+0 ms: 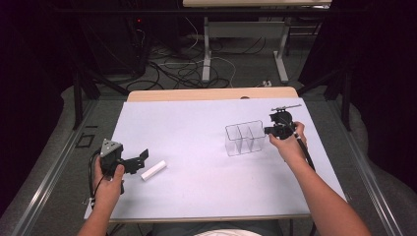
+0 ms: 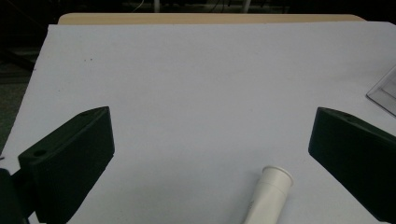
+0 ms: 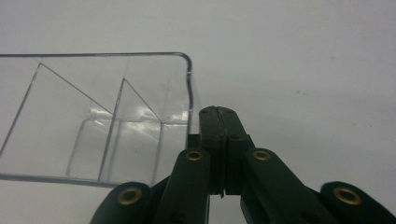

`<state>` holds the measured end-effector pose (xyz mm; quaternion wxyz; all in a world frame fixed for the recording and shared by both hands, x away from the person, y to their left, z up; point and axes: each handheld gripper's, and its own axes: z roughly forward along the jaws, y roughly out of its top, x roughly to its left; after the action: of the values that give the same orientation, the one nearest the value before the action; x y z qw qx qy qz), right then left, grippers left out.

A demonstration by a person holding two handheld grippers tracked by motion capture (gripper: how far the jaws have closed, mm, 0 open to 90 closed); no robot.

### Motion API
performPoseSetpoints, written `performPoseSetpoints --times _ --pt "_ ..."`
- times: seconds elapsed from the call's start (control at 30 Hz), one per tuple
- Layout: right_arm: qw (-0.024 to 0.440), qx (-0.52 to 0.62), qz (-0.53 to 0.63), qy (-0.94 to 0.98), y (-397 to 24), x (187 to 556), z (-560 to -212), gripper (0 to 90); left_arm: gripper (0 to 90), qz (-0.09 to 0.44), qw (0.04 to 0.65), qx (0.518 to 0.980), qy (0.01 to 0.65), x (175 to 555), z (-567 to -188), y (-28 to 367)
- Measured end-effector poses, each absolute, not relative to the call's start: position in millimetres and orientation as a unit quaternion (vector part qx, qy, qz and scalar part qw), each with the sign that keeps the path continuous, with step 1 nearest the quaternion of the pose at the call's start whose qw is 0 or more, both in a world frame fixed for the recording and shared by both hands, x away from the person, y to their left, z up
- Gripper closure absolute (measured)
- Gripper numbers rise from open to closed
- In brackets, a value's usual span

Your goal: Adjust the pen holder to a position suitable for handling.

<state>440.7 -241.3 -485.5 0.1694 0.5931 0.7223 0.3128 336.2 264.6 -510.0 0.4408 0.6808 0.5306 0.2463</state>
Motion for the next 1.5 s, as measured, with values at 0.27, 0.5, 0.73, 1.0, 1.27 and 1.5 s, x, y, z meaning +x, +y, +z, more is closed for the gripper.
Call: performPoseSetpoints --times 0.27,0.5,0.73,1.0,1.27,1.5 --pt "0.191 0.592 0.3 0.723 -232 437 -485 90.0 0.6 0.245 0.442 0.678 0.534 336 -510 265" --pt "0.182 0.598 0.3 0.72 -230 433 -484 90.0 0.6 0.246 0.442 0.677 0.535 336 -509 268" --pt "0.155 0.592 0.307 0.729 -215 427 -484 90.0 0.6 0.247 0.444 0.676 0.535 336 -508 267" --pt "0.136 0.583 0.313 0.738 -194 424 -485 90.0 0.6 0.248 0.445 0.677 0.532 335 -507 267" --pt "0.121 0.572 0.322 0.745 -179 421 -486 90.0 0.6 0.249 0.444 0.678 0.53 335 -507 266" --pt "0.113 0.566 0.324 0.75 -170 418 -486 90.0 0.6 0.249 0.444 0.678 0.531 335 -507 266"
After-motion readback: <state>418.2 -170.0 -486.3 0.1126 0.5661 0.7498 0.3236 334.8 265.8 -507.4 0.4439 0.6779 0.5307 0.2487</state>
